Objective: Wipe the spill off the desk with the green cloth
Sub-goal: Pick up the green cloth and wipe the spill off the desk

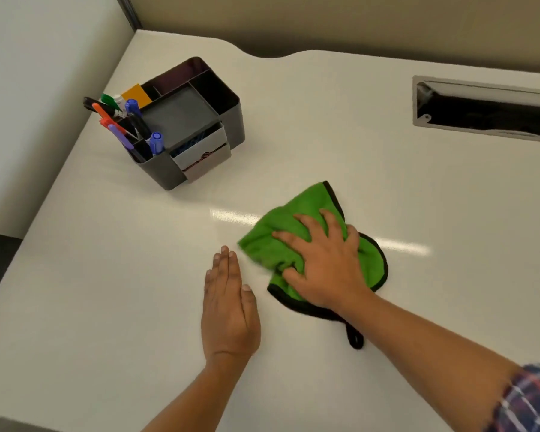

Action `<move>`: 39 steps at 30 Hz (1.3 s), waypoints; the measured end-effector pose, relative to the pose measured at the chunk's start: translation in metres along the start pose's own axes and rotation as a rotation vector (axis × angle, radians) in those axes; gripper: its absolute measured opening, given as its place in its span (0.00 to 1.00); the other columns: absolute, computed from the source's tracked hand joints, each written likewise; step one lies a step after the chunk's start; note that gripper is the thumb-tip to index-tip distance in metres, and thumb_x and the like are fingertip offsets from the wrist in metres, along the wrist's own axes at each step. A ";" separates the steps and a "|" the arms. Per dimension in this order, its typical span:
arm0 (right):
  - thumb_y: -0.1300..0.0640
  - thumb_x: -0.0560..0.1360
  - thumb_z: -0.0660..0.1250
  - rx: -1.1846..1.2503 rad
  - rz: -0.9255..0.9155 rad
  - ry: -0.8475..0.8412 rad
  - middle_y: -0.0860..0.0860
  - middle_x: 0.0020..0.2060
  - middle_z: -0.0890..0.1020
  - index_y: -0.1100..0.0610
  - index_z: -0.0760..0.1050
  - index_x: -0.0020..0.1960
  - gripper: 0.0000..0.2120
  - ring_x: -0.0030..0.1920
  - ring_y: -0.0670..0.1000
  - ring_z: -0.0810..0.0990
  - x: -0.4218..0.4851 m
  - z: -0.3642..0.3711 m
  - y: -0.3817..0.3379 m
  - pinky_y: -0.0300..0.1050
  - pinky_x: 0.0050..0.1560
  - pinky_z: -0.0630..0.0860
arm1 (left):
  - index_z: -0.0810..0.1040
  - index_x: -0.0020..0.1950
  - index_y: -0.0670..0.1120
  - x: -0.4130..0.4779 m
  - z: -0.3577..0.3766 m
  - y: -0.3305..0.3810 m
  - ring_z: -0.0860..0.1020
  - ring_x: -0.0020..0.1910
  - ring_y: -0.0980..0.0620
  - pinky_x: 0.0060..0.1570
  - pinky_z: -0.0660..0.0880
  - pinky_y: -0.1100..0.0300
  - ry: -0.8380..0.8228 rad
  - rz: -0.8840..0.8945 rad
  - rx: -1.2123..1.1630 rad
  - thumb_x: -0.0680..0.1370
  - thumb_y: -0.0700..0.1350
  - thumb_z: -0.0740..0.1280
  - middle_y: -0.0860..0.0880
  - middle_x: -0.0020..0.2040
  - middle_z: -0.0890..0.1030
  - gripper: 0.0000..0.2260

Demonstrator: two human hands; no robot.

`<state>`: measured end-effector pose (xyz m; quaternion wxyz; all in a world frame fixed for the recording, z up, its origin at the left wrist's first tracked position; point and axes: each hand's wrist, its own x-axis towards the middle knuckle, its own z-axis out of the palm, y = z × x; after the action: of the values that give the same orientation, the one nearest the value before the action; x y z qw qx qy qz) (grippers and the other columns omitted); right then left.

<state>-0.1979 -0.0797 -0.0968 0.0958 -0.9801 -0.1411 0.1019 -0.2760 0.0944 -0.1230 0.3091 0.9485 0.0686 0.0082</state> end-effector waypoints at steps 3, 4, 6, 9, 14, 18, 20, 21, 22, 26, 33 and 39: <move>0.35 0.69 0.58 -0.010 0.090 0.036 0.52 0.74 0.68 0.35 0.67 0.71 0.30 0.74 0.65 0.59 0.033 -0.005 0.003 0.69 0.67 0.59 | 0.53 0.78 0.44 0.001 0.001 0.001 0.49 0.77 0.57 0.75 0.44 0.58 -0.008 0.004 0.069 0.79 0.48 0.45 0.50 0.79 0.54 0.26; 0.35 0.70 0.58 -0.013 0.084 0.046 0.52 0.74 0.68 0.36 0.68 0.71 0.30 0.74 0.65 0.59 0.029 -0.003 0.005 0.69 0.67 0.58 | 0.54 0.78 0.43 0.001 0.002 0.001 0.49 0.77 0.56 0.75 0.45 0.57 -0.013 0.011 0.095 0.79 0.48 0.45 0.49 0.79 0.55 0.27; 0.36 0.69 0.59 0.002 0.056 0.069 0.51 0.74 0.69 0.37 0.69 0.71 0.29 0.74 0.64 0.60 0.000 0.002 0.009 0.68 0.68 0.58 | 0.56 0.77 0.42 0.001 0.003 0.003 0.50 0.77 0.54 0.75 0.45 0.56 -0.023 0.016 0.136 0.79 0.48 0.45 0.47 0.79 0.56 0.27; 0.36 0.68 0.62 0.072 0.048 0.063 0.50 0.73 0.69 0.36 0.69 0.70 0.30 0.74 0.62 0.62 -0.079 0.018 0.018 0.68 0.67 0.59 | 0.56 0.77 0.41 0.002 0.004 0.004 0.50 0.77 0.53 0.76 0.47 0.53 -0.036 0.015 0.187 0.79 0.47 0.46 0.46 0.79 0.56 0.27; 0.35 0.61 0.69 0.088 0.167 -0.030 0.48 0.73 0.71 0.33 0.67 0.71 0.39 0.75 0.62 0.64 -0.231 0.042 0.070 0.70 0.65 0.62 | 0.56 0.77 0.41 0.002 0.005 0.005 0.50 0.78 0.51 0.76 0.47 0.53 -0.054 -0.006 0.267 0.78 0.48 0.45 0.45 0.79 0.55 0.28; 0.37 0.62 0.64 0.040 0.438 0.004 0.52 0.75 0.70 0.36 0.64 0.74 0.40 0.76 0.63 0.62 -0.273 0.022 0.160 0.70 0.65 0.62 | 0.57 0.77 0.39 0.003 0.007 0.006 0.51 0.78 0.49 0.76 0.47 0.52 -0.052 -0.010 0.296 0.78 0.48 0.44 0.44 0.79 0.56 0.28; 0.39 0.66 0.60 0.002 0.521 0.076 0.55 0.75 0.68 0.39 0.64 0.75 0.37 0.76 0.65 0.60 -0.263 0.010 0.202 0.71 0.67 0.61 | 0.57 0.77 0.39 0.003 0.008 0.007 0.51 0.78 0.49 0.76 0.47 0.52 -0.052 -0.015 0.304 0.77 0.48 0.45 0.44 0.79 0.57 0.28; 0.39 0.67 0.59 -0.014 0.561 0.112 0.56 0.75 0.68 0.40 0.65 0.75 0.35 0.76 0.65 0.60 -0.250 0.004 0.221 0.72 0.67 0.61 | 0.57 0.77 0.39 0.003 0.008 0.007 0.51 0.78 0.49 0.76 0.47 0.52 -0.050 -0.018 0.306 0.77 0.48 0.45 0.44 0.79 0.57 0.28; 0.39 0.69 0.57 -0.022 0.613 0.147 0.56 0.75 0.68 0.41 0.66 0.75 0.34 0.76 0.65 0.60 -0.233 -0.003 0.239 0.72 0.67 0.61 | 0.57 0.77 0.39 0.004 0.008 0.007 0.51 0.78 0.49 0.76 0.47 0.53 -0.047 -0.021 0.305 0.77 0.48 0.45 0.44 0.79 0.57 0.29; 0.34 0.71 0.49 0.037 0.835 0.221 0.57 0.78 0.62 0.38 0.63 0.76 0.33 0.77 0.66 0.54 -0.135 -0.027 0.278 0.75 0.69 0.55 | 0.58 0.77 0.40 0.003 0.008 0.008 0.51 0.78 0.50 0.75 0.46 0.54 -0.033 -0.021 0.297 0.77 0.48 0.45 0.45 0.79 0.57 0.28; 0.31 0.68 0.53 -0.035 0.418 0.098 0.56 0.78 0.63 0.35 0.62 0.74 0.35 0.77 0.69 0.54 -0.040 -0.024 0.172 0.75 0.71 0.51 | 0.58 0.77 0.40 0.002 0.008 0.010 0.52 0.78 0.50 0.75 0.48 0.53 -0.016 -0.021 0.295 0.77 0.47 0.45 0.45 0.79 0.57 0.28; 0.35 0.68 0.61 0.049 0.054 0.058 0.52 0.74 0.69 0.37 0.67 0.72 0.32 0.74 0.64 0.62 -0.154 0.021 0.080 0.71 0.68 0.58 | 0.59 0.77 0.41 0.003 0.009 0.007 0.53 0.77 0.48 0.75 0.50 0.51 -0.018 -0.016 0.301 0.76 0.47 0.46 0.45 0.78 0.58 0.29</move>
<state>-0.3270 -0.1976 -0.1078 0.1208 -0.9834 -0.1093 0.0794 -0.2720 0.0841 -0.1259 0.1639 0.9836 0.0741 -0.0131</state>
